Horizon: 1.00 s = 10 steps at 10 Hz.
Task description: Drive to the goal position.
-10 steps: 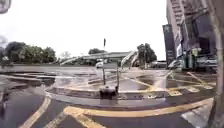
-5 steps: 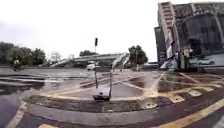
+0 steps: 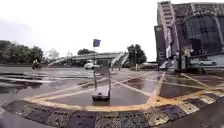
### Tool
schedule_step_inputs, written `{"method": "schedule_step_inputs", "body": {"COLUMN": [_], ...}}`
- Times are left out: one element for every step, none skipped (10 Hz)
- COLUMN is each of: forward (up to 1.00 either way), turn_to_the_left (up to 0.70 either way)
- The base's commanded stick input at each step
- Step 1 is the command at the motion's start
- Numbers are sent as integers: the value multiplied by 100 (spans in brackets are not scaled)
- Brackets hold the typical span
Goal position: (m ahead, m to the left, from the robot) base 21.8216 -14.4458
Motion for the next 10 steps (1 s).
{"method": "schedule_step_inputs", "body": {"forward": [69, 58, 45, 45, 45, 45, 45, 45, 45, 56], "turn_to_the_left": [1, 2, 3, 3, 3, 3, 3, 3, 3, 2]}}
